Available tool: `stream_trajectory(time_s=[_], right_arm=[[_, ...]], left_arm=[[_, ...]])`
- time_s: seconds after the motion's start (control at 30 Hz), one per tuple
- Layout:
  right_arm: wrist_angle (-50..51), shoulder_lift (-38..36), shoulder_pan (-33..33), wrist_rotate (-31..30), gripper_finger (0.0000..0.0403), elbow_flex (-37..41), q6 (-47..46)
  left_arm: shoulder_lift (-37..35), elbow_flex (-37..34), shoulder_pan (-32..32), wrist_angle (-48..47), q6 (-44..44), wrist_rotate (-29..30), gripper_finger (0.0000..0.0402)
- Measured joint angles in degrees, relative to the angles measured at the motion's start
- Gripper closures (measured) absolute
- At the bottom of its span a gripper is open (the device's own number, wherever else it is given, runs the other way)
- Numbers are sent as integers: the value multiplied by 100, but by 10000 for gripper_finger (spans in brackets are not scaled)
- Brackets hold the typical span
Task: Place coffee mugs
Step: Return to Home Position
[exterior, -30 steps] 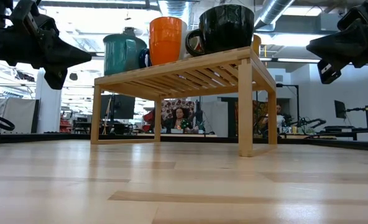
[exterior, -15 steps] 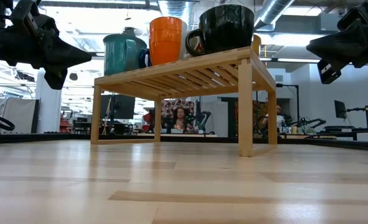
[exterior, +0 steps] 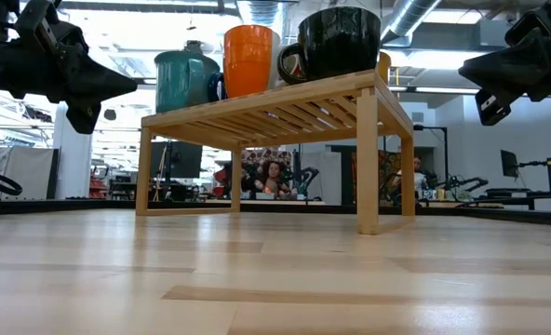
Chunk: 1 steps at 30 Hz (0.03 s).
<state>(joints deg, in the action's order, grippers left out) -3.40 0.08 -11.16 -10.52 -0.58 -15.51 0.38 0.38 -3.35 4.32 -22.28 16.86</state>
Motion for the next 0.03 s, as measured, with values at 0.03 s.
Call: stream_trajectory(time_s=[0.03], right_arm=[[0,0,0,0,339,0,0]], left_arm=[[0,0,2,0,0,0,401]])
